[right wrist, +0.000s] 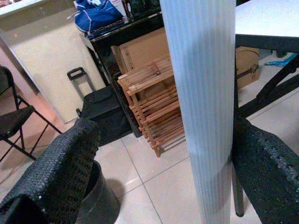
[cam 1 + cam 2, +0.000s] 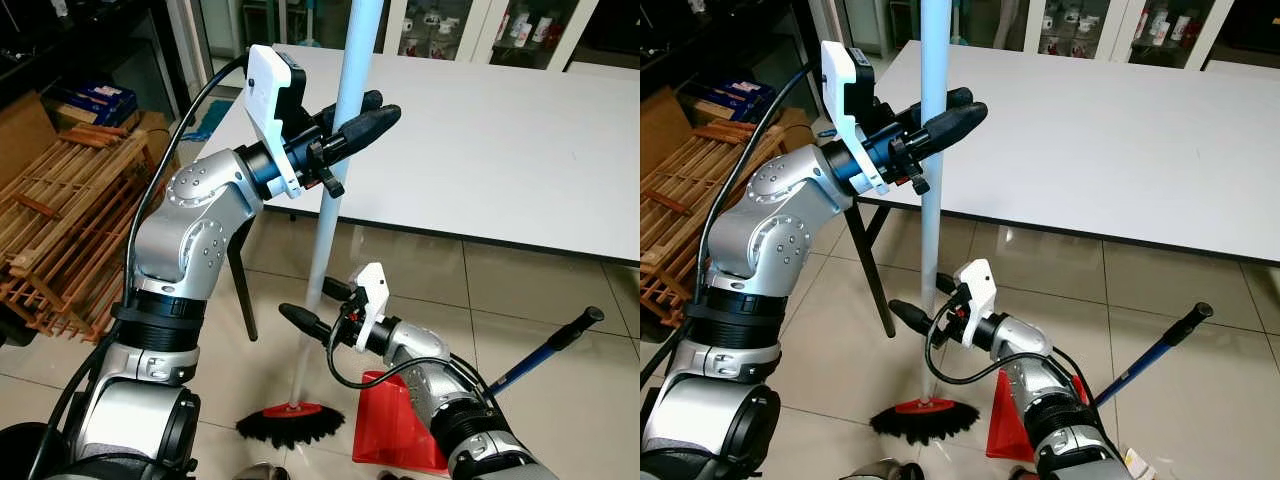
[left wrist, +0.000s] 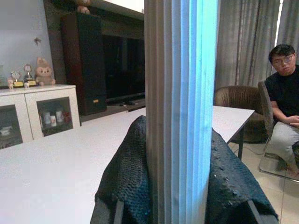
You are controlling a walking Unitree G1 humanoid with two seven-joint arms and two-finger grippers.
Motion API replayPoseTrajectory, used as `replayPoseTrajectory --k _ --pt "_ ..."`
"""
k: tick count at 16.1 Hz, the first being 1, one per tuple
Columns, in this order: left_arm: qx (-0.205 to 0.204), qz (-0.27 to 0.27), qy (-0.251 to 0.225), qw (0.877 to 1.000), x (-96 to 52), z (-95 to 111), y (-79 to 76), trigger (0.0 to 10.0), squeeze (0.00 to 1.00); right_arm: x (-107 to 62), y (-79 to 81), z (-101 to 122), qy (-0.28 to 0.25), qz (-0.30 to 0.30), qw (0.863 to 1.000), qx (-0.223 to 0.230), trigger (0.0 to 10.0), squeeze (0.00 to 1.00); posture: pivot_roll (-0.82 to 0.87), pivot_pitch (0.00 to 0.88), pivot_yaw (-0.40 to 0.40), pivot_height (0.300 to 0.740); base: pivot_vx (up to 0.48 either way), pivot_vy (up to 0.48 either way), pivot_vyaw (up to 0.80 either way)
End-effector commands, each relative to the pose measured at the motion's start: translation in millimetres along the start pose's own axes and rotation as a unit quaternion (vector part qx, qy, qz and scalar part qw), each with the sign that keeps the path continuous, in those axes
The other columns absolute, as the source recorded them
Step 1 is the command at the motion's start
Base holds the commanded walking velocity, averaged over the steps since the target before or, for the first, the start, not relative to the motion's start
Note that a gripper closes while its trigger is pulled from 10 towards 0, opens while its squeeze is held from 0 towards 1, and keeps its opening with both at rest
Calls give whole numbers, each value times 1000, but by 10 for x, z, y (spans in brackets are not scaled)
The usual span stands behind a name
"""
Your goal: Sweep floor
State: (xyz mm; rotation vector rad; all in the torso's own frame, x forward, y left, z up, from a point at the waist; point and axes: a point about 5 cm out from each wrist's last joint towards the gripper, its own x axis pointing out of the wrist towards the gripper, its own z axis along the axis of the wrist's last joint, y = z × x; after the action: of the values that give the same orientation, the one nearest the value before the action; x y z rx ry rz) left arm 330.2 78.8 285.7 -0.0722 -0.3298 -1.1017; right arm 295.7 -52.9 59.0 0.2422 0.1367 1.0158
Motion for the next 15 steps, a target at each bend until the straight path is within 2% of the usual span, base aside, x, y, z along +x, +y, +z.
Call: replayPoseTrajectory --k 1,15 --pt "14 -10 -26 999 29 127 -36 10000 0 40 44 -52 19 11 1000 0 10000 0 65 34 24 740 0 0 0" --pt "15 -5 -29 999 28 144 -3 10000 0 55 72 -121 27 5 1000 9 10000 0 68 56 20 740 0 0 0"
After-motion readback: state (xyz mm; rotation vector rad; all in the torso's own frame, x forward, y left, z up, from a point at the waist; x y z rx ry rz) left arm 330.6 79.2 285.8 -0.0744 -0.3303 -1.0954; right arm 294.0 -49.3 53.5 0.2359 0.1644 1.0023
